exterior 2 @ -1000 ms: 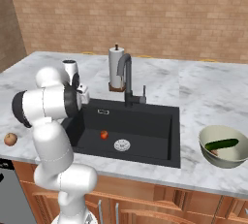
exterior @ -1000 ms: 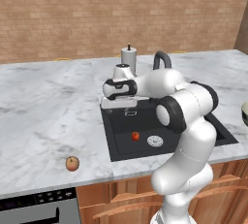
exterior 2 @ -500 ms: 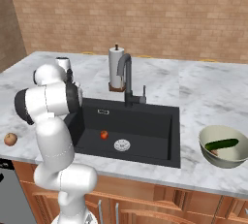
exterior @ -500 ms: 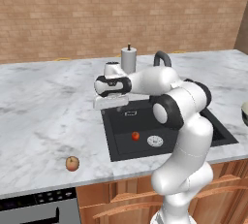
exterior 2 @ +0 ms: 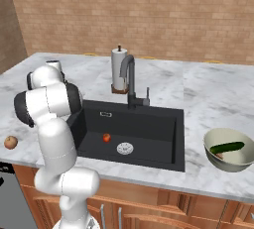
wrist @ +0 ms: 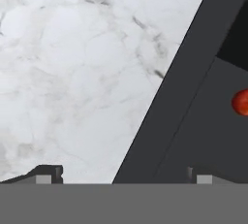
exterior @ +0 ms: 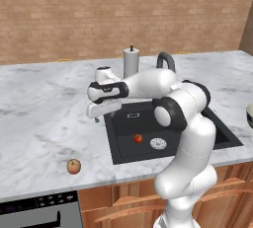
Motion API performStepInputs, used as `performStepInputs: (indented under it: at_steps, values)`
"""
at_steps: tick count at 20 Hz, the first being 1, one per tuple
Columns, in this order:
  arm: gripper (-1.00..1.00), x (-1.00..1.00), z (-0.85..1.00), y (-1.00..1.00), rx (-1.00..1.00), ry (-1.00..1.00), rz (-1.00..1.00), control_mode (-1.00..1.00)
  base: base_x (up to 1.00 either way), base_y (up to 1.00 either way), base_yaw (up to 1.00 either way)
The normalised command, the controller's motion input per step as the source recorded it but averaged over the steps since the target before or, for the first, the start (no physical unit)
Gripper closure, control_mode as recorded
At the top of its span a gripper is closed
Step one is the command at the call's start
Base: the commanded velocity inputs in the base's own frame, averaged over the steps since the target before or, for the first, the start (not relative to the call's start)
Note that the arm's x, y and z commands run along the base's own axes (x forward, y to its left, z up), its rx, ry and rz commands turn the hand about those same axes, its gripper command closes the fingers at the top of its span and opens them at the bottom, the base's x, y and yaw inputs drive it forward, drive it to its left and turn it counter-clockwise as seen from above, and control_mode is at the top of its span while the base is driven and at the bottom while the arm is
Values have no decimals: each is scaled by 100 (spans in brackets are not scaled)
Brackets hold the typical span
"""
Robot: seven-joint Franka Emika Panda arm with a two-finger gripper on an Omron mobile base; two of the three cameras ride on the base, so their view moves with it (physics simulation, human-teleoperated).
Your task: There is a mixed pile of frozen fruits and vegetables on the counter. Locate all the frozen vegetables and place the items in a bowl on the counter. Take all the frozen fruits and defrost them in a running sink.
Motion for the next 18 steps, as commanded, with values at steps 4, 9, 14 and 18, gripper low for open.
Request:
performStepInputs:
  at_steps: [4,9,14,18]
  values:
    - [-100,-18,-2,37,-1,0,16,-100,0,0,0]
    - [-100,-19,-1,37,-1,0,16,-100,0,0,0]
    - [-100,-17,0,34,0,0,15,-100,0,0,0]
    - [-100,-21,0,29,0,0,15,-100,0,0,0]
